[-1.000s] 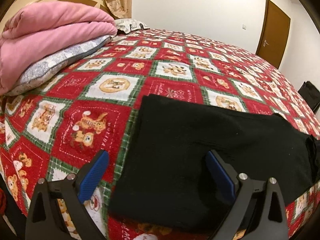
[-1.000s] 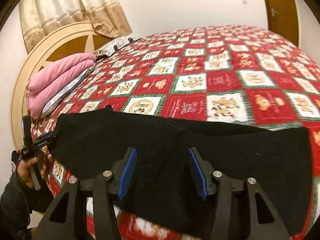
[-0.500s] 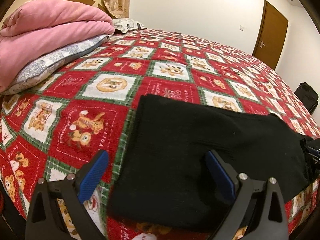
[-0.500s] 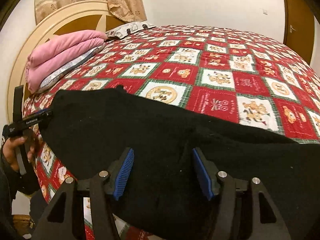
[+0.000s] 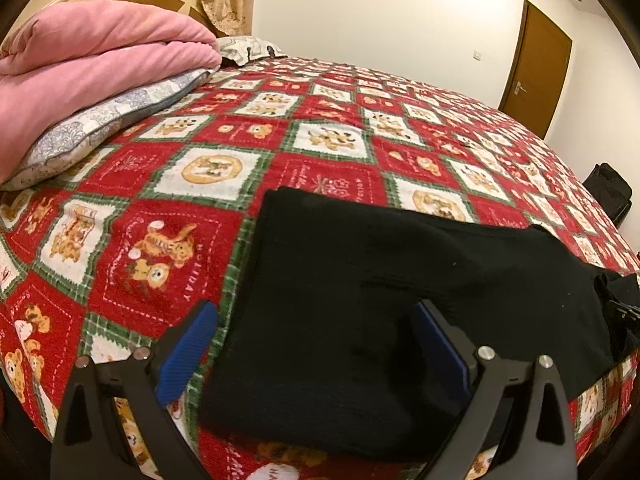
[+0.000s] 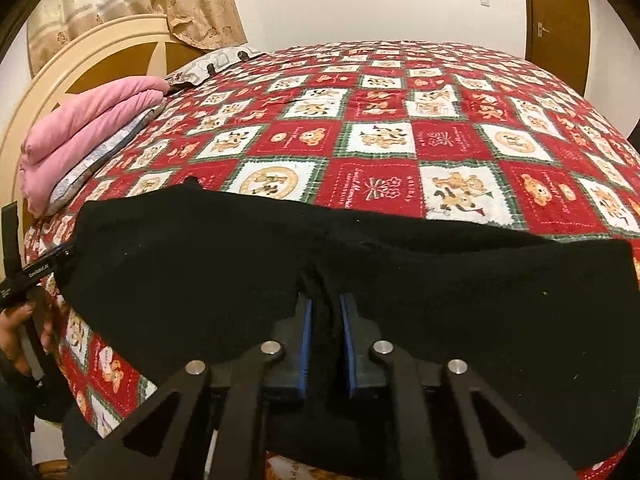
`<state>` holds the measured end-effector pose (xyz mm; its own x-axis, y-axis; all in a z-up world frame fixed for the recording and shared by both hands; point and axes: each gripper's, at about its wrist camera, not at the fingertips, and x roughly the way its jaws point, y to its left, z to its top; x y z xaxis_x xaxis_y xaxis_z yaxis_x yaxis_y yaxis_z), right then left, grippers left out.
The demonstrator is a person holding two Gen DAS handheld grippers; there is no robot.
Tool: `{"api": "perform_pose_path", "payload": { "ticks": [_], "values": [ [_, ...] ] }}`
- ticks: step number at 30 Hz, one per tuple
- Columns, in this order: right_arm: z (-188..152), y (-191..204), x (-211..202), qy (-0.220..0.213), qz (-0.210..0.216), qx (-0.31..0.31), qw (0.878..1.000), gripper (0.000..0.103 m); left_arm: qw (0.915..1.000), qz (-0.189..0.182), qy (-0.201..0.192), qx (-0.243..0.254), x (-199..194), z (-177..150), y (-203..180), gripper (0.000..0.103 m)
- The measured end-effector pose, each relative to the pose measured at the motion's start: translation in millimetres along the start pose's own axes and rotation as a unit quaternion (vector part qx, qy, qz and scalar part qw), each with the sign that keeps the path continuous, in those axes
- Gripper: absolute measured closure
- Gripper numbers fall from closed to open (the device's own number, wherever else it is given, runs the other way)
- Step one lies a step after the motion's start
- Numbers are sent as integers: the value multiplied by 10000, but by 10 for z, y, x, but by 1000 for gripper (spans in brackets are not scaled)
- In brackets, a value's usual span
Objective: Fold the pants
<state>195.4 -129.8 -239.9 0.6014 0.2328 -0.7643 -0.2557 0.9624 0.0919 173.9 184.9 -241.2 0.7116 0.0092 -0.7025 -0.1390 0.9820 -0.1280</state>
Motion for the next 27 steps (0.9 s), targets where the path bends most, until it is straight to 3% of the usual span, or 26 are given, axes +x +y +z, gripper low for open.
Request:
{"api": "perform_pose_path", "payload": {
  "ticks": [6, 11, 13, 15, 21, 27],
  "values": [
    [21, 149, -77, -80, 115, -155, 9998, 93, 10000, 15, -7, -3, 6, -2, -2, 3],
    [-29, 279, 29, -25, -130, -564, 9983, 90, 9999, -75, 22, 112, 12, -7, -39, 2],
    [-36, 234, -12, -51, -32, -427, 9991, 78, 9997, -88, 42, 210, 35, -18, -58, 2],
    [-71, 229, -82, -43, 58, -433, 9990, 39, 9997, -189, 10, 143, 46, -25, -12, 1],
    [-197, -3, -521, -363, 445, -248, 9980, 38, 9997, -220, 3, -140, 19, 7, 17, 3],
    [-404, -894, -1130, -817, 409, 885, 9919, 38, 9998, -88, 0, -169, 21, -1, 35, 3]
  ]
}}
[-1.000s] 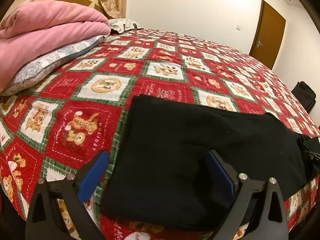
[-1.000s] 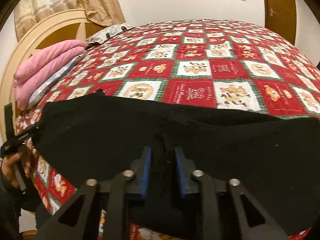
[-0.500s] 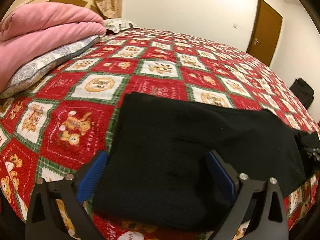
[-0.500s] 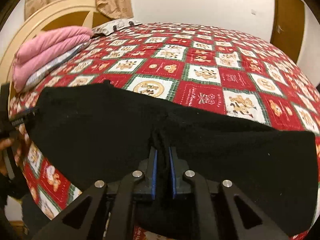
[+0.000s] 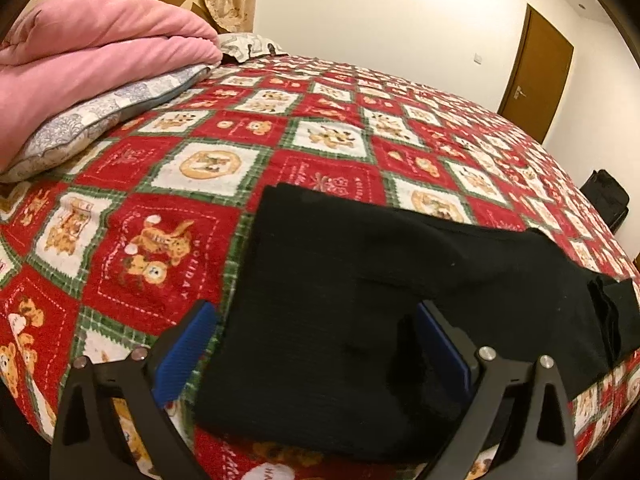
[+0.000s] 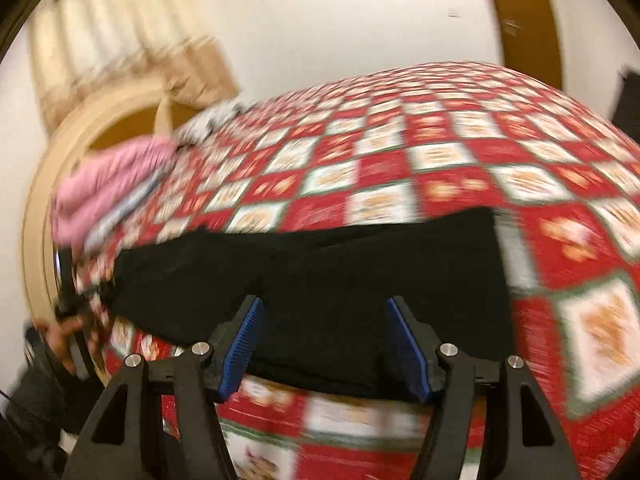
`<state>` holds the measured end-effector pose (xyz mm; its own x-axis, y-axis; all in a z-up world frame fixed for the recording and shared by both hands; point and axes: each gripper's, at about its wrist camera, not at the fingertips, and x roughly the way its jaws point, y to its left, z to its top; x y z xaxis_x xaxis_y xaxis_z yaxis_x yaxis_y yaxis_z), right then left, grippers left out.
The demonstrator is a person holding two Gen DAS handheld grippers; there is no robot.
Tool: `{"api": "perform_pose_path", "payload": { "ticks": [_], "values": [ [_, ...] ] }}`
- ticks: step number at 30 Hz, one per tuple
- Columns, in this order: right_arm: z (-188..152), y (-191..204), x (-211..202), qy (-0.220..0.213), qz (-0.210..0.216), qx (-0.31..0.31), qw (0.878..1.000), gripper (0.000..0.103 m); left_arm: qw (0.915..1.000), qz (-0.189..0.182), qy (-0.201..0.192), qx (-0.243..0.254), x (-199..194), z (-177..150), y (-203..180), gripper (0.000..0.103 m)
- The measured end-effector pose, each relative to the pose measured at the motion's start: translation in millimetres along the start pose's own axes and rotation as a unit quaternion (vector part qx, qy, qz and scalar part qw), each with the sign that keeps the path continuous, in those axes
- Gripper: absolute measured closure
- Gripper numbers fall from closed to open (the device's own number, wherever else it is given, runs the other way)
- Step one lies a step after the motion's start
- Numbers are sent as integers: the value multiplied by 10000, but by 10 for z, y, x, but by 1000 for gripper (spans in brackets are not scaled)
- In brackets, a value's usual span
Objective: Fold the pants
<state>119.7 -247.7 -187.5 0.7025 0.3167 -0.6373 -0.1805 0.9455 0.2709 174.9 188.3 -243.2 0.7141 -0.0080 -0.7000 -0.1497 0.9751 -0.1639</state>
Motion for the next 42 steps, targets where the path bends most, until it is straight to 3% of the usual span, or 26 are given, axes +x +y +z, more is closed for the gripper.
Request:
{"api": "perform_pose_path", "payload": {
  "ticks": [4, 8, 9, 12, 14, 17, 20, 23, 27, 29, 33, 37, 40, 42],
  "values": [
    [-31, -645, -318, -276, 276, 1035, 9939, 38, 10000, 4, -37, -5, 2, -6, -2, 3],
    [-30, -900, -269, -292, 659, 1500, 9860, 38, 9999, 97, -17, 101, 8, -23, -40, 3],
    [-39, -913, -187, -122, 683, 1501, 9862, 38, 9999, 100, -6, 102, 8, -18, -40, 3],
    [-95, -914, -14, 338, 142, 1387, 9897, 38, 10000, 63, 8, 53, -1, -9, -18, 3],
    [-72, -883, -103, 131, 329, 1436, 9890, 38, 10000, 57, 4, 53, -2, -6, -7, 3],
    [-15, -691, -134, 62, 487, 1015, 9936, 38, 9994, 281, -47, 194, 0, -15, -35, 3],
    [-137, -724, 144, 687, 80, 952, 9931, 38, 9996, 181, -59, 200, -18, -5, -39, 3],
    [-119, -774, 79, 644, -112, 1106, 9917, 38, 9997, 177, -98, 170, -55, 15, -22, 3],
    [95, -629, -273, -87, -656, 718, 9952, 38, 9996, 237, -62, 145, -46, 18, 20, 3],
    [202, -585, -299, -280, -404, 661, 9966, 38, 9996, 262, 28, 125, 3, -14, 30, 3],
    [352, -528, 76, -9, 652, 670, 9956, 38, 9996, 185, 8, 201, -4, -25, -32, 3],
    [260, -824, 552, 378, 214, 1218, 9916, 38, 9990, 137, -22, 420, 14, -64, -121, 3],
    [254, -923, 441, 218, 497, 1526, 9868, 38, 9994, 48, -33, 335, 25, -56, -90, 3],
    [283, -827, 309, 19, 393, 1278, 9910, 38, 9993, 42, -54, 371, 30, -61, -99, 2]
  ]
}}
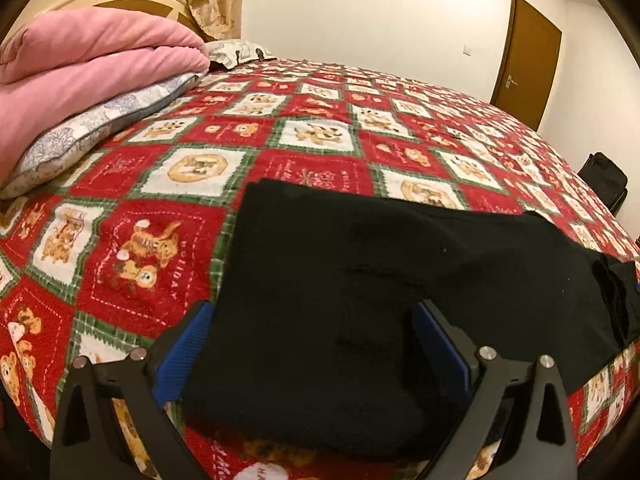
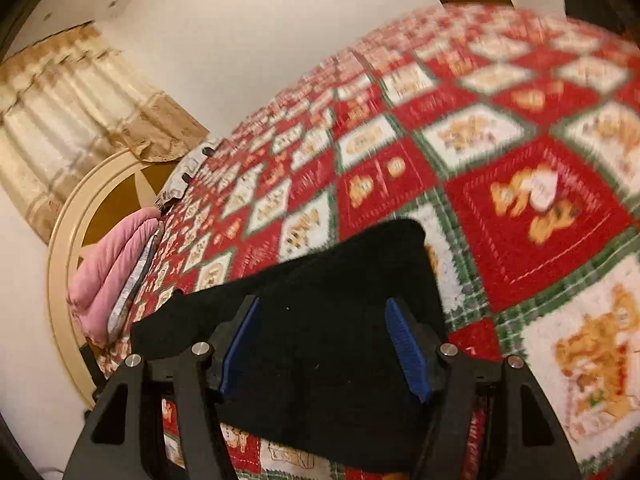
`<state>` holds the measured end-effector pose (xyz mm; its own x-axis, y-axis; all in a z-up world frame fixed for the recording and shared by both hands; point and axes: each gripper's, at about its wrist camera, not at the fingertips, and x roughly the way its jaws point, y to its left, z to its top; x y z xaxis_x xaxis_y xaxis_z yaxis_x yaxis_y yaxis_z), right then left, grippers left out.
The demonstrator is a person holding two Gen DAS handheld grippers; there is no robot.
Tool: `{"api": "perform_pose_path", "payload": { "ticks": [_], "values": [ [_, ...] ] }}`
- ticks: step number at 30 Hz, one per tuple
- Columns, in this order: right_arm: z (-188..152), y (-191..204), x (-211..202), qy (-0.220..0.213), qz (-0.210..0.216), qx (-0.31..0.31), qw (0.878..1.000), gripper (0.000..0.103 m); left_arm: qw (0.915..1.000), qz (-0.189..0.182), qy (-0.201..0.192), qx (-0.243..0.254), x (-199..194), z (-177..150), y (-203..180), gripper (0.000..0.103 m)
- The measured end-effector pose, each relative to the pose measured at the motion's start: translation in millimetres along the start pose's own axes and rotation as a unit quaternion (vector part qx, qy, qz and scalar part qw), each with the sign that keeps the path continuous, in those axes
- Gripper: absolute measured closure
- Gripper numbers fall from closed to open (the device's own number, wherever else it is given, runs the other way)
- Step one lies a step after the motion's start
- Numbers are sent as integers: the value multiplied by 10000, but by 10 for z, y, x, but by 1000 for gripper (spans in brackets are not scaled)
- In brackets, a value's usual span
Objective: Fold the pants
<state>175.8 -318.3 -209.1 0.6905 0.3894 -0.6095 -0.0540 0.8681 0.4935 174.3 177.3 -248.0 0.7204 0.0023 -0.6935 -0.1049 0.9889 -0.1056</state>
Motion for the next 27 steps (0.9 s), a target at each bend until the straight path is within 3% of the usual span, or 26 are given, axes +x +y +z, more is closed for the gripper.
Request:
{"api": "perform_pose_path", "payload": {
  "ticks": [3, 8, 14, 18, 20, 22, 24, 27],
  "values": [
    [-75, 99, -74, -149, -149, -266, 9994, 38, 10000, 63, -3, -7, 0, 1, -21, 3],
    [-148, 47, -60, -138, -94, -77, 9998, 38, 9992, 386, 75, -101, -38, 33, -66, 15],
    [-200, 67, -40, -115, -135, -171, 9997, 38, 9976, 692, 35, 8, -90, 18, -186, 21],
    [-221, 99, -29, -125, -148, -244, 9995, 38, 9981, 603, 19, 154, -103, 32, -207, 34],
    [-233, 102, -38, -134, -149, -268, 9994, 38, 9989, 472, 0, 68, -133, 54, -156, 48],
    [-241, 107, -42, -139, -151, -280, 9994, 38, 9994, 339, 2, 18, -156, 81, -127, 54],
    [-243, 109, -40, -137, -155, -295, 9993, 38, 9999, 158, 27, -63, -162, 101, -69, 54],
    [-247, 112, -37, -134, -155, -308, 9993, 38, 9997, 260, 23, -18, -123, 88, -54, 45]
  ]
}}
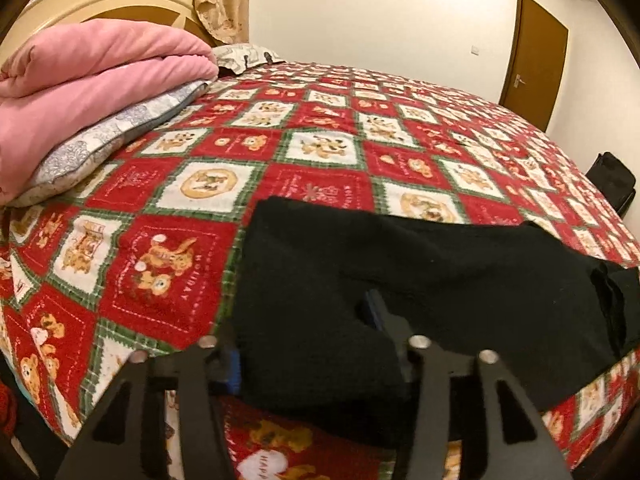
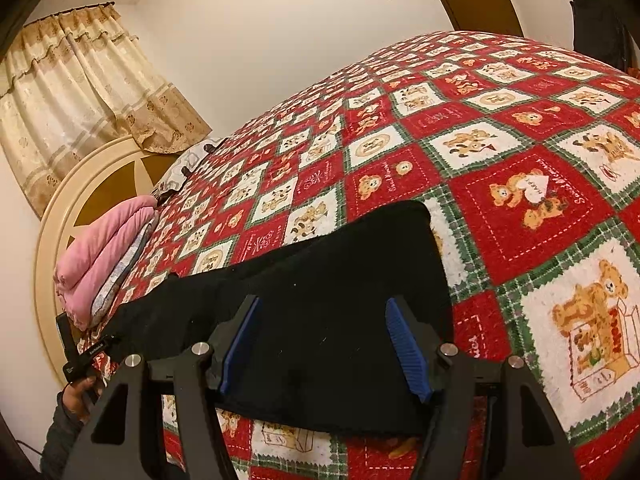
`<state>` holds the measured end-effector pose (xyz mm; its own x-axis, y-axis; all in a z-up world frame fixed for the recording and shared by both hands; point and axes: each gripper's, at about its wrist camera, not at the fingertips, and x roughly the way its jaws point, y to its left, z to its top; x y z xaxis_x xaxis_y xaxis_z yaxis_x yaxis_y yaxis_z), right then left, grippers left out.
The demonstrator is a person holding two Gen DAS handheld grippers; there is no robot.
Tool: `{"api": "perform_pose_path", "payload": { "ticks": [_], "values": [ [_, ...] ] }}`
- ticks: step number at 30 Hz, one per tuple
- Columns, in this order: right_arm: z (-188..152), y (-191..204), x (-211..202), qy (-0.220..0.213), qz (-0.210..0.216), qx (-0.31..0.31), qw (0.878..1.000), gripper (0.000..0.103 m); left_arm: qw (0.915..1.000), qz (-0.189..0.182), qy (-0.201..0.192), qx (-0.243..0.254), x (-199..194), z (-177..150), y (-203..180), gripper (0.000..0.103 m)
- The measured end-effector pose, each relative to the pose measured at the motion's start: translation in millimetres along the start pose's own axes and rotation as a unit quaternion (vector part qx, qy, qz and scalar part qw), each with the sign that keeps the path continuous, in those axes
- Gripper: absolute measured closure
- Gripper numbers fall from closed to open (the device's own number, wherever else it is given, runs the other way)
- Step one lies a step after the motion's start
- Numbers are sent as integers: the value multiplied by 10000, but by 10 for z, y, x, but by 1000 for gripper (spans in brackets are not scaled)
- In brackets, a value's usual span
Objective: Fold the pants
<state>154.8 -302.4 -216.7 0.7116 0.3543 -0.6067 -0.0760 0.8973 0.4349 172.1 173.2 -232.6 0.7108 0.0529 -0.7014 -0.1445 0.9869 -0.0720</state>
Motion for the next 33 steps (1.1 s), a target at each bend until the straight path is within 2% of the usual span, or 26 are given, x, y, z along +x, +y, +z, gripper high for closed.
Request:
{"api": "perform_pose_path", "payload": {
  "ticks": [4, 7, 10, 13, 15, 17, 19, 25, 33],
  "values": [
    [-13, 19, 0, 4, -23, -45, 10000, 38, 10000, -76, 20, -48, 62, -32, 68, 34],
    [-25, 36, -2, 6, -42, -97, 9999, 38, 9986, -353, 19, -390, 58, -44, 205, 35],
    [-30, 47, 4, 13, -48, -124, 9999, 38, 9985, -433, 33, -318, 37, -58, 202, 37],
    [-27, 48, 1, 6, -35, -121, 9999, 38, 9977, -594, 34, -323, 38, -79, 263, 44],
    [-29, 48, 0, 3, -32, -123, 9999, 38, 9975, -617, -7, -354, 13, -88, 290, 52],
    [-28, 48, -3, -1, -24, -118, 9999, 38, 9971, -684, -48, -338, -17, -72, 281, 69],
    [-24, 52, -10, -13, -5, -125, 9999, 38, 9976, -637, -66, -248, -46, -51, 237, 75],
    [-21, 42, -44, -53, 27, -144, 9999, 38, 9964, -749, -128, -383, -131, 22, 233, 79],
    [-11, 38, -76, -100, 72, -112, 9999, 38, 9909, -1151, -472, -515, -437, 191, 152, 80]
  ]
}}
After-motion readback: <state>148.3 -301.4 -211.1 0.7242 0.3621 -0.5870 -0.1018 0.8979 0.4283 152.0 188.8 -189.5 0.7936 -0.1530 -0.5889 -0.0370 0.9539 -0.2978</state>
